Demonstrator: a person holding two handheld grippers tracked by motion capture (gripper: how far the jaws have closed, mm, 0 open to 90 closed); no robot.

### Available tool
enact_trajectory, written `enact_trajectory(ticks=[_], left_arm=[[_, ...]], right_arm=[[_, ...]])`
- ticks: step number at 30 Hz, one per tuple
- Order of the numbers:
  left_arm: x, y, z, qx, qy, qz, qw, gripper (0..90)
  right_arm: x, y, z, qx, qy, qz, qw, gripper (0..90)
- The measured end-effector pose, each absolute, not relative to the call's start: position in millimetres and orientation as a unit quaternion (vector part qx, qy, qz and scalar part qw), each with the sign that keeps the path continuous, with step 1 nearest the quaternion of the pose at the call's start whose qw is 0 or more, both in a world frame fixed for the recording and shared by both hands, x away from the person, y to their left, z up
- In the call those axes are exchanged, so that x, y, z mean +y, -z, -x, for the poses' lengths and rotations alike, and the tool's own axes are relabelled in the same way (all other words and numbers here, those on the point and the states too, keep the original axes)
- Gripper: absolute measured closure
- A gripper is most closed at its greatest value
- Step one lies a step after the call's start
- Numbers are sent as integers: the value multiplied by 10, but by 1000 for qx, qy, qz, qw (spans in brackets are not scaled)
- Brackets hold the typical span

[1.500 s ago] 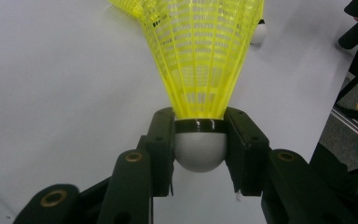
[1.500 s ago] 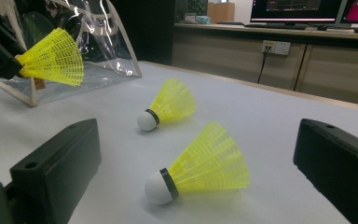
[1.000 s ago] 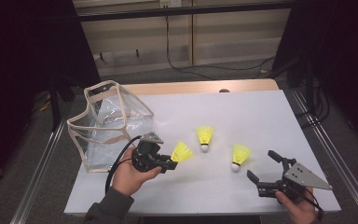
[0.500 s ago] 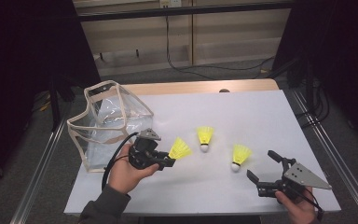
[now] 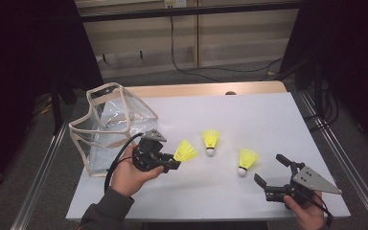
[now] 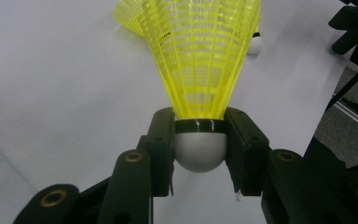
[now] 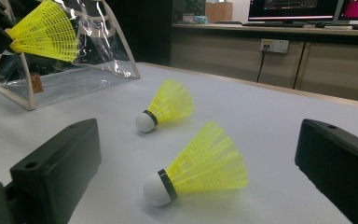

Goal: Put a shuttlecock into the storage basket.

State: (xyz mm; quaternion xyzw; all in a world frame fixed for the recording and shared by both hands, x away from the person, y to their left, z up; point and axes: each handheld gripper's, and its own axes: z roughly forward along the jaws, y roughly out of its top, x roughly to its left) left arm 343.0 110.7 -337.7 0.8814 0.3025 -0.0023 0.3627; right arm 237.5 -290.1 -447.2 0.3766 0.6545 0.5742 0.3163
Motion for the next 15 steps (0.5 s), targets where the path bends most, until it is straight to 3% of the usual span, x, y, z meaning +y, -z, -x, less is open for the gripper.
enact_trajectory(ticks=[15], left_arm=[[1102,3275,-3475,308,1,-881,360,650]], right_arm=[[-2901,4470,-2375,655,-574,-376,316,3]])
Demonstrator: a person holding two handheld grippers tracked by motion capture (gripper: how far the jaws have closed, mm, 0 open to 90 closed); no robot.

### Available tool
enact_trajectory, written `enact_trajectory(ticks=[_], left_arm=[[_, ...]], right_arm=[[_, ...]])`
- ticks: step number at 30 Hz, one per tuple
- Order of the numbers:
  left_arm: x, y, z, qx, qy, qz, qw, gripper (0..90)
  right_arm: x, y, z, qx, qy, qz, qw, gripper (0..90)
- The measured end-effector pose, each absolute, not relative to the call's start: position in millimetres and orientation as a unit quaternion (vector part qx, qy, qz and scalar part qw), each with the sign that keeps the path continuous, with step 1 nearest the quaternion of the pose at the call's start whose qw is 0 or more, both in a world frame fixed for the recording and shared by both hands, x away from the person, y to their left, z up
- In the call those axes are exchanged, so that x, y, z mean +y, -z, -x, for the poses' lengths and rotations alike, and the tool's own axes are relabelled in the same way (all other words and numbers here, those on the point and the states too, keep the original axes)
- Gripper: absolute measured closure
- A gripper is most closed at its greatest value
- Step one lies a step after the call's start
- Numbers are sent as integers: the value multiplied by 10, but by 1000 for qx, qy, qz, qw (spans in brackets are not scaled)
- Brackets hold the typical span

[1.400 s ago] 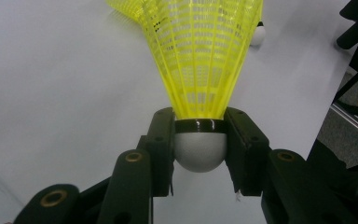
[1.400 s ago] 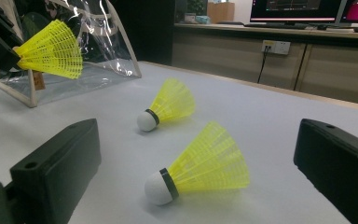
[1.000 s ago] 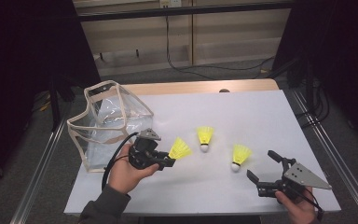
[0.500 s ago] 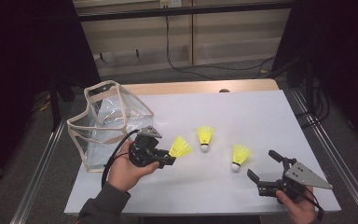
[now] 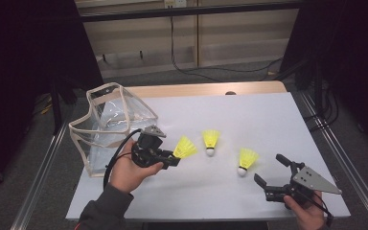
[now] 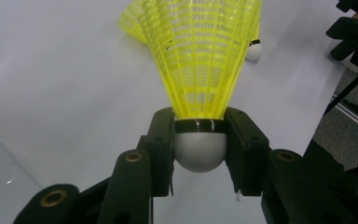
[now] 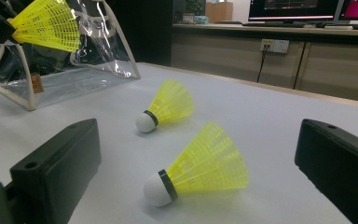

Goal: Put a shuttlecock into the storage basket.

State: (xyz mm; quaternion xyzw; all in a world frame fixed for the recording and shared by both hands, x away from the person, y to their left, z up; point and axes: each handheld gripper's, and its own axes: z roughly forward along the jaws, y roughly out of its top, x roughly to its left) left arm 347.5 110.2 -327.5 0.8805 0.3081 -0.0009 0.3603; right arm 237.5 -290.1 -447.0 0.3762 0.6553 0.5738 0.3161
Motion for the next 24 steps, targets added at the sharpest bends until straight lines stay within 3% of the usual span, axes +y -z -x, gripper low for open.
enact_trajectory(ticks=[24], left_arm=[[1120,3109,-3532,310,-9,-882,356,650]], right_arm=[[-2902,4471,-2375,654,-575,-377,314,3]])
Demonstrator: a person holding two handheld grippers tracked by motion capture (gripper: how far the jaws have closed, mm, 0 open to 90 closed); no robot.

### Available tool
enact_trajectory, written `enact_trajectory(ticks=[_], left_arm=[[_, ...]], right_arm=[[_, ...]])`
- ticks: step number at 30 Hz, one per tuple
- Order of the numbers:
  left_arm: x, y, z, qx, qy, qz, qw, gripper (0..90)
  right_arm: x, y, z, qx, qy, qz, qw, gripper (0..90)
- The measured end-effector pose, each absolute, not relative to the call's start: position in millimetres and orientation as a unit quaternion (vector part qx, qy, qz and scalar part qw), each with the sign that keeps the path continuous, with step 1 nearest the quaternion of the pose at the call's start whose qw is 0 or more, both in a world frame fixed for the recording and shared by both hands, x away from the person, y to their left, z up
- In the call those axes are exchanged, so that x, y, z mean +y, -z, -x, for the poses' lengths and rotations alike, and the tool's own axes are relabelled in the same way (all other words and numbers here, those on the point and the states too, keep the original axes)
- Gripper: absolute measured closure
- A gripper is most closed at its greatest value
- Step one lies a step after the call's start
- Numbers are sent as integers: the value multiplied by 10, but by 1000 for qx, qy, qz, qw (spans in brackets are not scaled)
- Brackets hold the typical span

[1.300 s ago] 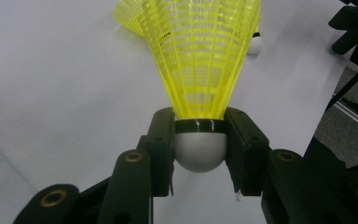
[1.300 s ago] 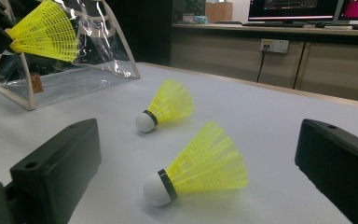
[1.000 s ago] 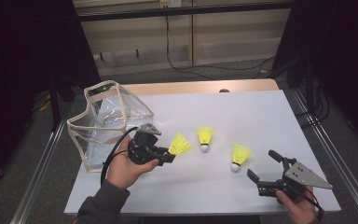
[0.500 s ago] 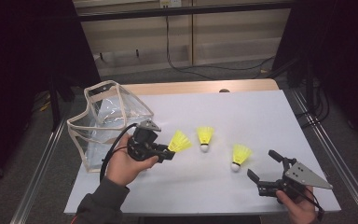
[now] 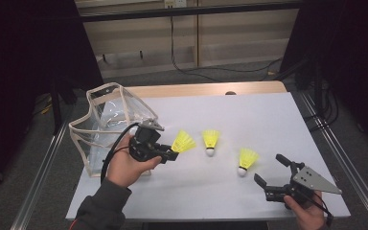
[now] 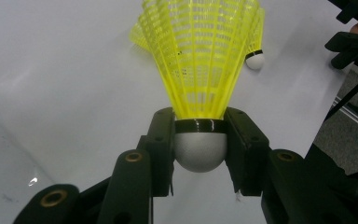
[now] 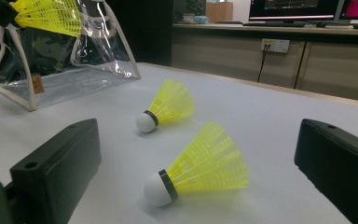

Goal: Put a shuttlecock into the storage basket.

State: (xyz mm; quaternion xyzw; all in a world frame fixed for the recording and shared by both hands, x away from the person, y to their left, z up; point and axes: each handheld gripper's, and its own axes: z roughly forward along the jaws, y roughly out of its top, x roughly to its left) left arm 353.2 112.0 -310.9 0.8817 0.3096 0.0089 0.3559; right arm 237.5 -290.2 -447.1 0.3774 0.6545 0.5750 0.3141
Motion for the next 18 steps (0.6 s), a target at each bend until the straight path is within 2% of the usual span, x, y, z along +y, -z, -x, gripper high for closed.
enact_trajectory(ticks=[18], left_arm=[[1125,3012,-3581,314,-11,-880,356,650]], right_arm=[[-2901,4468,-2372,654,-577,-377,313,5]])
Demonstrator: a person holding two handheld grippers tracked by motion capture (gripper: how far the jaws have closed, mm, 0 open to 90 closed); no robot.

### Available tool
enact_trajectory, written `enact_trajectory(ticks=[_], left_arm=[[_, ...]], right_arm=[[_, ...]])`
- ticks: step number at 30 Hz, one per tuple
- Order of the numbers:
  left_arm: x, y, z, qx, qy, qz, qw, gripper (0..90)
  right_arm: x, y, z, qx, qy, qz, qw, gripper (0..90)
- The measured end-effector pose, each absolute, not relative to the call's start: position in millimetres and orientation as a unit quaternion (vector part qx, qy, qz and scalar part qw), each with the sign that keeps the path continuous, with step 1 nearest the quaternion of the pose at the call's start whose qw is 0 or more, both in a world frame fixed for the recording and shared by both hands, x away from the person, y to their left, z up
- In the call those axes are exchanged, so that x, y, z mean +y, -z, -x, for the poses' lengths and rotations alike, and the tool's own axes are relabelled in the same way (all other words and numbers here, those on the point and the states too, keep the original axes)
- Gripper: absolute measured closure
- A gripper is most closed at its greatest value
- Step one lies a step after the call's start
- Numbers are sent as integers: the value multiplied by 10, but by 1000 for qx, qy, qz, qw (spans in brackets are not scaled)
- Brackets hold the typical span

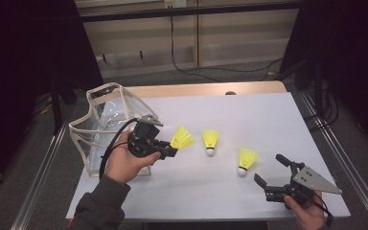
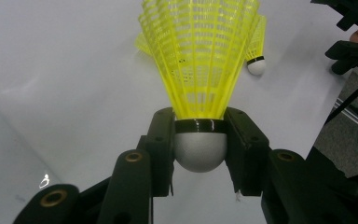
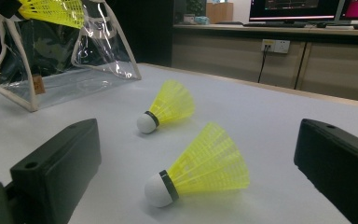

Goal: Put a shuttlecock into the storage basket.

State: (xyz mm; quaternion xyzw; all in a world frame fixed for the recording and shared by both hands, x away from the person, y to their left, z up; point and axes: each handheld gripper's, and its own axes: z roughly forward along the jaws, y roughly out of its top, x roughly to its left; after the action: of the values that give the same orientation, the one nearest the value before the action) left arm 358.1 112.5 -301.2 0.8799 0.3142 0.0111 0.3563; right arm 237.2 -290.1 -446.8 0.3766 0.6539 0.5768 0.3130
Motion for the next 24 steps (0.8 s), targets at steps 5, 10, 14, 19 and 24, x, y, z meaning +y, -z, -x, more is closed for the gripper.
enact_trajectory(ticks=[5,10,14,19,24], left_arm=[[1136,2983,-3606,315,-11,-880,356,651],[1141,2957,-3618,319,-12,-877,358,650],[1140,2936,-3625,322,-14,-877,357,650],[1153,2905,-3644,323,-15,-877,355,650],[1164,2864,-3651,325,-17,-877,353,651]], right_arm=[[-2902,4468,-2372,653,-577,-377,314,5],[-2902,4468,-2372,653,-577,-376,314,5],[-2901,4468,-2371,653,-578,-377,313,6],[-2902,4468,-2371,653,-577,-376,314,6],[-2903,4468,-2373,653,-578,-376,313,6]])
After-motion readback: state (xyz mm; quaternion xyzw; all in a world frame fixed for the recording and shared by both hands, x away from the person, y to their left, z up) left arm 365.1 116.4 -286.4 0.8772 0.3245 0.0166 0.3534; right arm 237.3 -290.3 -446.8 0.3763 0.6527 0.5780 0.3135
